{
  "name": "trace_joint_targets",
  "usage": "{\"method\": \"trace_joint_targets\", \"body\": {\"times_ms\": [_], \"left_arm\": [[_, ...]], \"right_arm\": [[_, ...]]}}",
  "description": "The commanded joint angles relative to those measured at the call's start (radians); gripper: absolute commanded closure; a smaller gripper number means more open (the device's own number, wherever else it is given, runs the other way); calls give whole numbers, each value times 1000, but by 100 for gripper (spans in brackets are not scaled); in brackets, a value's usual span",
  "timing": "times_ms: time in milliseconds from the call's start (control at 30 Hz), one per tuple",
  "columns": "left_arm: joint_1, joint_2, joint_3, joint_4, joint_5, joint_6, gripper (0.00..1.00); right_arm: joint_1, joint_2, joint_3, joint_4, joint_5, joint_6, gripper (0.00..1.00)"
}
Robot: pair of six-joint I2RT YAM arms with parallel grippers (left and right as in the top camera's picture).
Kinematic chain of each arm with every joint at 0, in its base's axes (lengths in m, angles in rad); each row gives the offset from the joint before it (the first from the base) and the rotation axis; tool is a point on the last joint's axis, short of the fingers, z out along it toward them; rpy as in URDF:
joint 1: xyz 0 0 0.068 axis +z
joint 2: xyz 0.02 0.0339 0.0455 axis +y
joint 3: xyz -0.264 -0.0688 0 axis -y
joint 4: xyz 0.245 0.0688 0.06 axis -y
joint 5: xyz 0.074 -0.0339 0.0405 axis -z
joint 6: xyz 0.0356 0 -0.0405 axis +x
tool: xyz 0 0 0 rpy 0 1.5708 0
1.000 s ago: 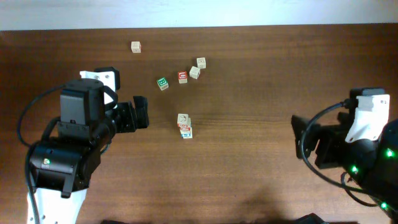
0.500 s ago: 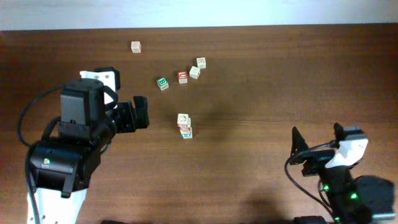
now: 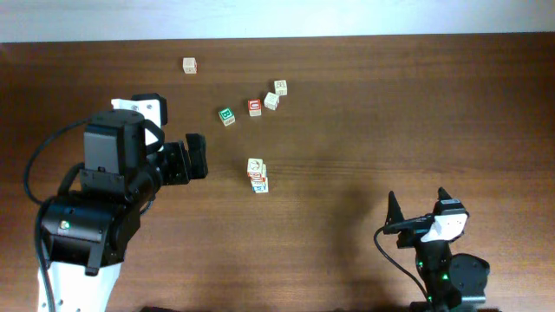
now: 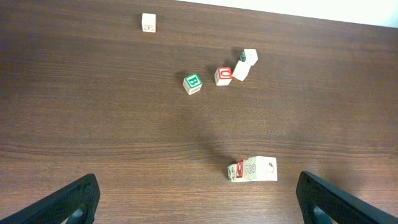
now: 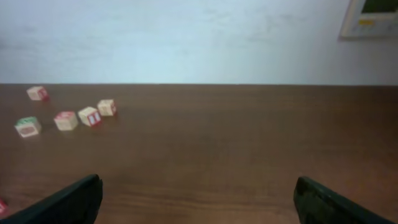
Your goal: Rotate 5 blocks
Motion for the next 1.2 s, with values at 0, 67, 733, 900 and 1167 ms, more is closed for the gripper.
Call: {"method": "trace_joint_targets", "body": {"times_ms": [0,67,733,900,1167], "left_arm": [[3,-10,7,-1,-11,9,1],[3,-10,7,-1,-11,9,1],[3,-10,7,-1,-11,9,1],[3,-10,7,-1,-11,9,1],[3,-10,7,-1,-11,9,1]], "right_arm": [[-7,-13,-66,71,36,-1,2],[-7,-13,-78,96,35,-5,2],[-6,-13,-78,95,35,-19,2],[-6,-13,-78,95,35,-19,2],[-6,-13,-78,95,35,-19,2]]}}
